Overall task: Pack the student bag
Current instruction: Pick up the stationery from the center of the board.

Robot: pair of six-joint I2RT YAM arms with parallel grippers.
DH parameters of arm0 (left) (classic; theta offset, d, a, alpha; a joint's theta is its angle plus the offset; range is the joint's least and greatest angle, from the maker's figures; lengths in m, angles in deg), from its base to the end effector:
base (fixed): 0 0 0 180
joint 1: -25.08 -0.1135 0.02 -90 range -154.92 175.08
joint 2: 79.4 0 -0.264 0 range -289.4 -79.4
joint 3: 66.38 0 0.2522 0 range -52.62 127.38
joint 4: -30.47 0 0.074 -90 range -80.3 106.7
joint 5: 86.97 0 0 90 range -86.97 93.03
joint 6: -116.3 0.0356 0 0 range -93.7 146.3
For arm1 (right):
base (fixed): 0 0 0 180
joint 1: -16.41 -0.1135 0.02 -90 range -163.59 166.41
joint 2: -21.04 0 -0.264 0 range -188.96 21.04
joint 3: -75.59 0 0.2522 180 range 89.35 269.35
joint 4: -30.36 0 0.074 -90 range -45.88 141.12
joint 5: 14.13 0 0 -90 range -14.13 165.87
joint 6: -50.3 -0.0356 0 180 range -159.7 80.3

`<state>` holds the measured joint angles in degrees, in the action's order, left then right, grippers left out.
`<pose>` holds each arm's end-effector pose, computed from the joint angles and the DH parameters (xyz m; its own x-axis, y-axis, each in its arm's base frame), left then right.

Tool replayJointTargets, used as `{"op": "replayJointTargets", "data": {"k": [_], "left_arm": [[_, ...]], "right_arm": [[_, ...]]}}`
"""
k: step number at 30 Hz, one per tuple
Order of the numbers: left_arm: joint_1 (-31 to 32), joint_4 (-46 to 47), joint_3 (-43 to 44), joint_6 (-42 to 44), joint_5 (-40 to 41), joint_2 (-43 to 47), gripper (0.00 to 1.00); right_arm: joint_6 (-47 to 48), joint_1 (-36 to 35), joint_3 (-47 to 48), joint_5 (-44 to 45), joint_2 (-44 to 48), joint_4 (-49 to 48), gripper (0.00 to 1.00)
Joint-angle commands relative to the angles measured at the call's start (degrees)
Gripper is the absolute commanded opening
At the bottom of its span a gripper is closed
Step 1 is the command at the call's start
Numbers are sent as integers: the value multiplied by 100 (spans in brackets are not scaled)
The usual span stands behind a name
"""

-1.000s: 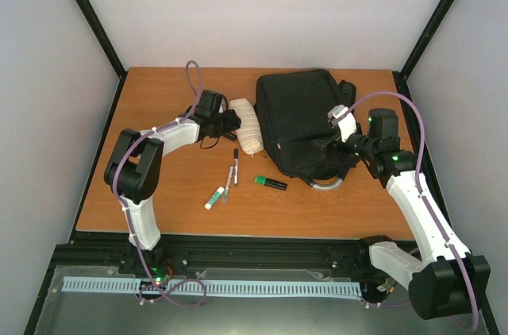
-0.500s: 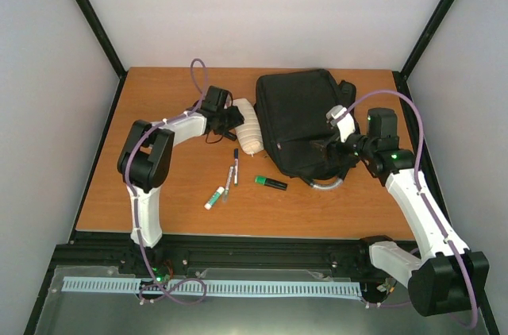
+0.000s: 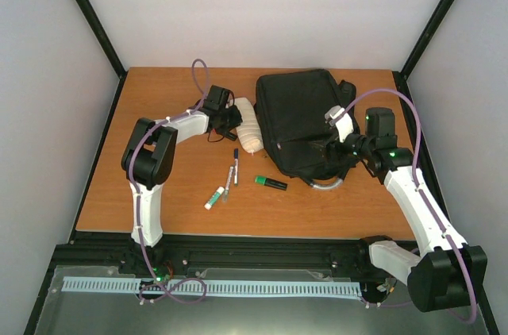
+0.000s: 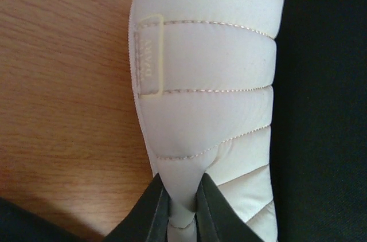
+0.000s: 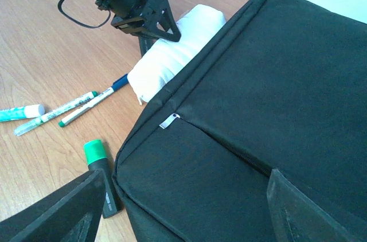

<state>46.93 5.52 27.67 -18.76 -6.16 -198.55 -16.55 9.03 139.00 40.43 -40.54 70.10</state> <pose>0.4128 -0.1717 0.1534 -0.8300 -0.4200 -0.3669 -0.1769 0.8222 -0.5410 0.2232 0.0497 0.2904 -0.3408 -0.3671 -0.8655 -0.7529 0.6579 0.0174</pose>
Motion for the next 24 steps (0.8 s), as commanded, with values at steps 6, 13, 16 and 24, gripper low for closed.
{"op": "replayJointTargets", "data": {"k": [6, 13, 16, 24], "left_arm": [[-34, -3, 63, 209, -44, 639, 2], [275, -852, 27, 762, 736, 1715, 1], [582, -1862, 306, 1214, 1633, 1927, 1], [1782, -3720, 698, 2190, 3519, 2032, 1]], "right_arm": [[92, 43, -14, -78, -11, -42, 78], [110, 43, -8, -68, 14, -33, 78], [119, 43, 1, -80, 21, -17, 78], [103, 43, 17, 27, 34, -26, 78]]}}
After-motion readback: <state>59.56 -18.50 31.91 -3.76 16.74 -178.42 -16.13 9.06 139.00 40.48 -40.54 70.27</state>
